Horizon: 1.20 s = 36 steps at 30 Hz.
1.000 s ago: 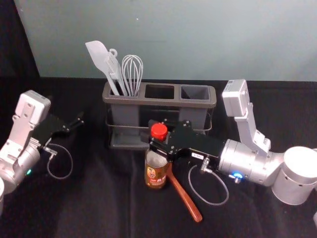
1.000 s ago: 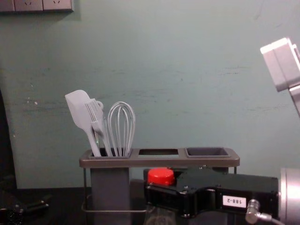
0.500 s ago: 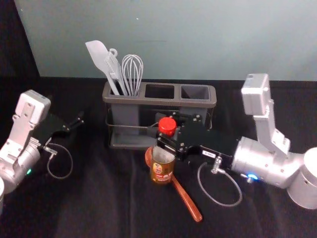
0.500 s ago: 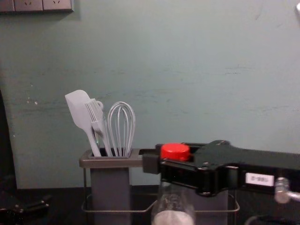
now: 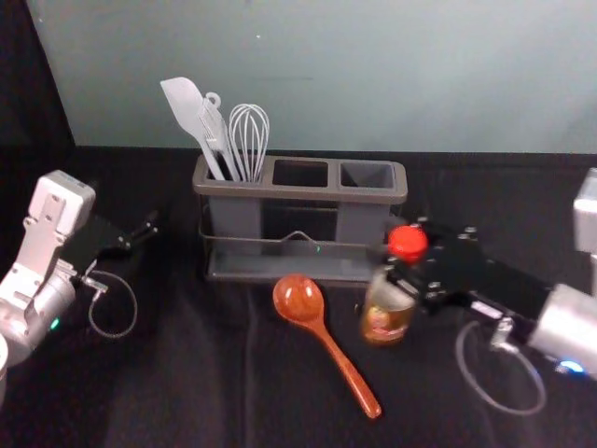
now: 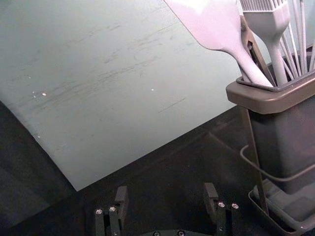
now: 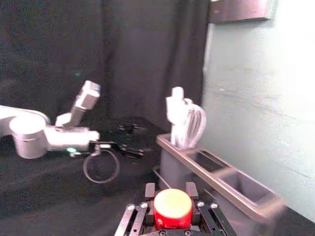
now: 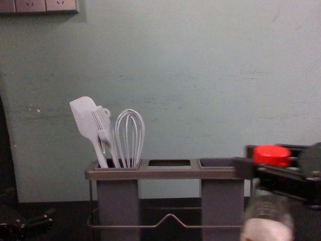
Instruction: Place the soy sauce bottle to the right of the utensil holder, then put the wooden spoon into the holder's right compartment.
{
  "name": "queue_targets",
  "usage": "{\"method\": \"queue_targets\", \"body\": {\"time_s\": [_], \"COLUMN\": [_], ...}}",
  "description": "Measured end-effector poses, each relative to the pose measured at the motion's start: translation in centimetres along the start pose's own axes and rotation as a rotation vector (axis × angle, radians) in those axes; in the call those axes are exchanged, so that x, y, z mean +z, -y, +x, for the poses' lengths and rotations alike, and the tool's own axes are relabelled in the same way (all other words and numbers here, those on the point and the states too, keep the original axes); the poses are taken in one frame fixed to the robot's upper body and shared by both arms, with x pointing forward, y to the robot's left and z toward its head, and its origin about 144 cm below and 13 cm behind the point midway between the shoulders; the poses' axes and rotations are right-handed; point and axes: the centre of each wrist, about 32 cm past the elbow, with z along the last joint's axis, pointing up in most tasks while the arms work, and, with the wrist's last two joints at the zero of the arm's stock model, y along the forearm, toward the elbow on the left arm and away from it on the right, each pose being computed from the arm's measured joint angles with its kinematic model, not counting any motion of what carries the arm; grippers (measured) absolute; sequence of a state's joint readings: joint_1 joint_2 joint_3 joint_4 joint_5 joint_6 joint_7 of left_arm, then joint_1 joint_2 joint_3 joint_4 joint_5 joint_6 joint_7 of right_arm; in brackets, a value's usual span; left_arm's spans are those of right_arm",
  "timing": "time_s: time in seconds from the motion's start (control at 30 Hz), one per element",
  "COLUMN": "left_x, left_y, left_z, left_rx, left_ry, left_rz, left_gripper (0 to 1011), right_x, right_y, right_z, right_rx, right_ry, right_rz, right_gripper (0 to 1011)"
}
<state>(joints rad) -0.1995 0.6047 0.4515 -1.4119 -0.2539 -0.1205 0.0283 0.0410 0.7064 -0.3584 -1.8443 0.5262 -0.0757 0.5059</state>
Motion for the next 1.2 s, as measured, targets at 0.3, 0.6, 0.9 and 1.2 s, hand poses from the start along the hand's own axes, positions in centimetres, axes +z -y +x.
{"method": "queue_targets", "body": {"time_s": [0.3, 0.6, 0.9, 1.2], "left_x": [0.0, 0.0, 0.0, 0.0], "left_y": [0.0, 0.0, 0.0, 0.0], "left_z": [0.0, 0.0, 0.0, 0.0], "left_rx": [0.0, 0.0, 0.0, 0.0], "left_ry": [0.0, 0.0, 0.0, 0.0], "left_rz": [0.0, 0.0, 0.0, 0.0], "left_gripper": [1005, 1005, 1005, 1005], "right_x": [-0.7, -0.8, -1.2, -1.8], "right_y": [3.4, 4.8, 4.5, 3.6], "right_z": [0.4, 1.5, 3.3, 5.2], "right_rx": [-0.116, -0.201, -0.238, -0.242], "right_ry": [0.01, 0.042, 0.049, 0.05], "right_rz": [-0.017, -0.036, -0.037, -0.039], "right_gripper": [380, 380, 380, 380]}}
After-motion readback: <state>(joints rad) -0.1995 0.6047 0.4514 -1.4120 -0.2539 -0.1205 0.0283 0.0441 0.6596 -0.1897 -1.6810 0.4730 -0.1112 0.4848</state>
